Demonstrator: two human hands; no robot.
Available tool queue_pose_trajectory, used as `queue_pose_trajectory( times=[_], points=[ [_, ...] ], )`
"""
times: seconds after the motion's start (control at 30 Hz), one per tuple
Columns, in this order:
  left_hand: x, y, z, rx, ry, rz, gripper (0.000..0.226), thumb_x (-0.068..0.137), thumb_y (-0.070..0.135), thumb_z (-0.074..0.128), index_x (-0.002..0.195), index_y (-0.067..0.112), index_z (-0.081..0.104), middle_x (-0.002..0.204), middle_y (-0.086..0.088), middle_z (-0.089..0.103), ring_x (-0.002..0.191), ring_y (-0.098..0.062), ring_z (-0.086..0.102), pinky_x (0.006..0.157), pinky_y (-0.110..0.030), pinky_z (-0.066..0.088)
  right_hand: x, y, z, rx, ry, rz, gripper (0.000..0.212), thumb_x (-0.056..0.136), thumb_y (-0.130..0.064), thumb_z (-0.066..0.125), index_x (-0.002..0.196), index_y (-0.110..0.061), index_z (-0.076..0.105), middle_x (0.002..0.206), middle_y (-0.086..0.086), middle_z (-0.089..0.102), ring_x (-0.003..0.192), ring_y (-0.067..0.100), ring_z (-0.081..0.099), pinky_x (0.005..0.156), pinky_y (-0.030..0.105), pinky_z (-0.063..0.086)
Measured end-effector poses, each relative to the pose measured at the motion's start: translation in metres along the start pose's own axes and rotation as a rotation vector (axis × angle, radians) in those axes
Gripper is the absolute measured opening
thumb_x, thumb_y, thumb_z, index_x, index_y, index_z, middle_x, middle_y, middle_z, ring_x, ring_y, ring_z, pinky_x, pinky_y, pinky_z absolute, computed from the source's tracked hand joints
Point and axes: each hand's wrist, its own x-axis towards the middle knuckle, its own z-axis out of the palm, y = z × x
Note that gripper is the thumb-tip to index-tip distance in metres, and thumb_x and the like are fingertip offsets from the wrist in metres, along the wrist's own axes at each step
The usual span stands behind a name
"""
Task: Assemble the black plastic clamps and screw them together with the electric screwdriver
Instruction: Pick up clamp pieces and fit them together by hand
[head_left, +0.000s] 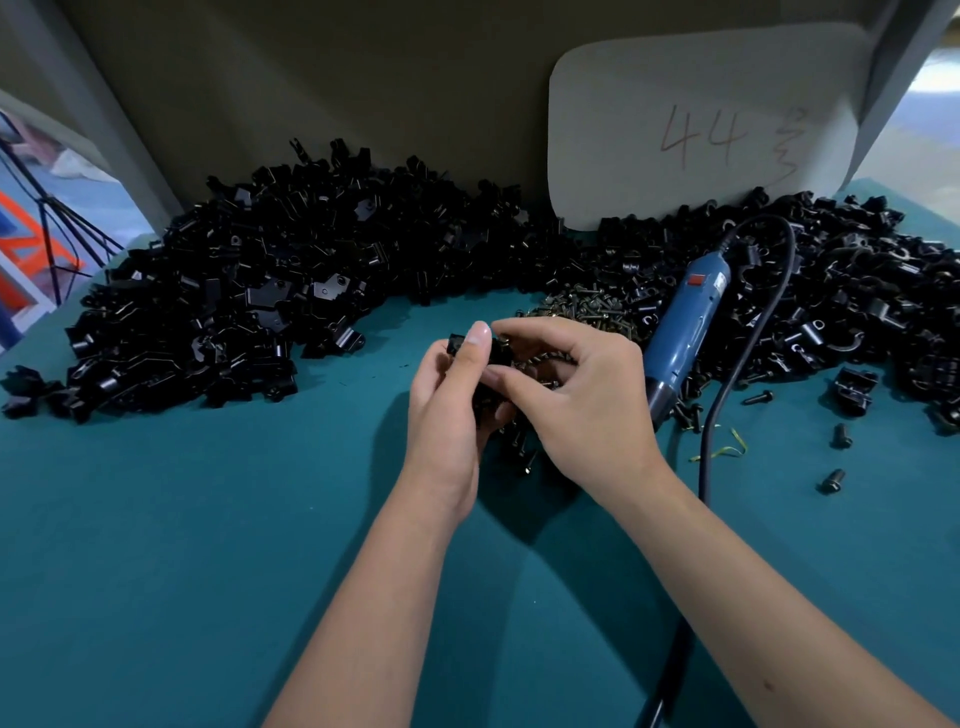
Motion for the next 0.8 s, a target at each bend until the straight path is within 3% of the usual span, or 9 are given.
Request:
queue_pose_trajectory(
  times=[0.07, 0.13, 0.2, 0.37, 0.5, 0.67, 0.8],
  points=[
    [-0.001, -0.001, 0.001, 0.049, -0.008, -0.012, 0.049, 0.088, 0.052, 0.065, 0.109, 0.008, 0.064, 0.088, -0.006, 0.071, 0.075, -0.021, 0.064, 0.064, -0.032, 0.049, 0.000, -0.001, 0.001, 0.006, -0.010, -0.022, 0.026, 0.085, -0.009, 0.083, 0.110, -0.018, 0.080, 0.097, -0.009, 0.078, 0.085, 0.012, 0.075, 0.082, 0.042, 0.062],
    [-0.001, -0.001, 0.000, 0.063, 0.023, -0.008, 0.036, 0.087, 0.051, 0.066, 0.096, 0.017, 0.063, 0.071, 0.004, 0.064, 0.055, -0.010, 0.053, 0.046, -0.020, 0.042, -0.001, -0.001, 0.001, 0.005, -0.018, -0.027, 0.026, 0.085, -0.008, 0.082, 0.108, -0.020, 0.080, 0.097, -0.010, 0.078, 0.089, 0.012, 0.076, 0.083, 0.041, 0.062],
    [-0.001, 0.000, -0.001, 0.059, 0.047, 0.017, 0.024, 0.087, 0.045, 0.066, 0.086, 0.023, 0.058, 0.064, 0.007, 0.055, 0.048, -0.006, 0.045, 0.039, -0.016, 0.034, 0.000, 0.000, 0.002, 0.009, -0.041, -0.005, 0.026, 0.084, -0.009, 0.081, 0.107, -0.021, 0.080, 0.097, -0.011, 0.078, 0.093, 0.013, 0.076, 0.086, 0.042, 0.062],
    [-0.002, 0.005, -0.002, 0.020, 0.032, 0.037, 0.024, 0.086, 0.036, 0.064, 0.072, 0.027, 0.047, 0.063, 0.007, 0.045, 0.049, -0.009, 0.036, 0.037, -0.017, 0.027, 0.001, 0.002, 0.003, 0.042, -0.078, 0.005, 0.026, 0.083, -0.011, 0.083, 0.105, -0.023, 0.080, 0.096, -0.010, 0.079, 0.094, 0.015, 0.076, 0.087, 0.044, 0.062],
    [-0.004, 0.007, 0.000, -0.045, 0.035, -0.026, 0.024, 0.087, 0.040, 0.066, 0.084, 0.024, 0.049, 0.065, 0.003, 0.042, 0.046, -0.007, 0.034, 0.034, -0.016, 0.022, 0.002, 0.005, 0.001, 0.130, -0.083, 0.056, 0.026, 0.080, -0.008, 0.088, 0.104, -0.017, 0.080, 0.090, -0.002, 0.080, 0.083, 0.019, 0.078, 0.082, 0.046, 0.063],
    [-0.004, 0.006, 0.002, -0.021, 0.057, -0.049, 0.024, 0.102, 0.027, 0.058, 0.081, 0.022, 0.048, 0.062, 0.005, 0.042, 0.043, -0.006, 0.031, 0.033, -0.016, 0.019, 0.003, 0.007, -0.001, 0.231, -0.092, 0.079, 0.023, 0.079, -0.005, 0.089, 0.099, -0.012, 0.079, 0.086, 0.006, 0.079, 0.075, 0.027, 0.077, 0.078, 0.044, 0.064],
    [-0.002, 0.005, 0.001, -0.035, 0.024, -0.070, 0.021, 0.103, 0.023, 0.052, 0.083, 0.021, 0.047, 0.059, 0.003, 0.040, 0.041, -0.007, 0.027, 0.034, -0.015, 0.016, 0.007, 0.003, -0.007, 0.171, -0.117, 0.092, 0.014, 0.083, -0.021, 0.088, 0.095, -0.020, 0.080, 0.087, 0.001, 0.079, 0.079, 0.016, 0.076, 0.080, 0.034, 0.062]
  ],
)
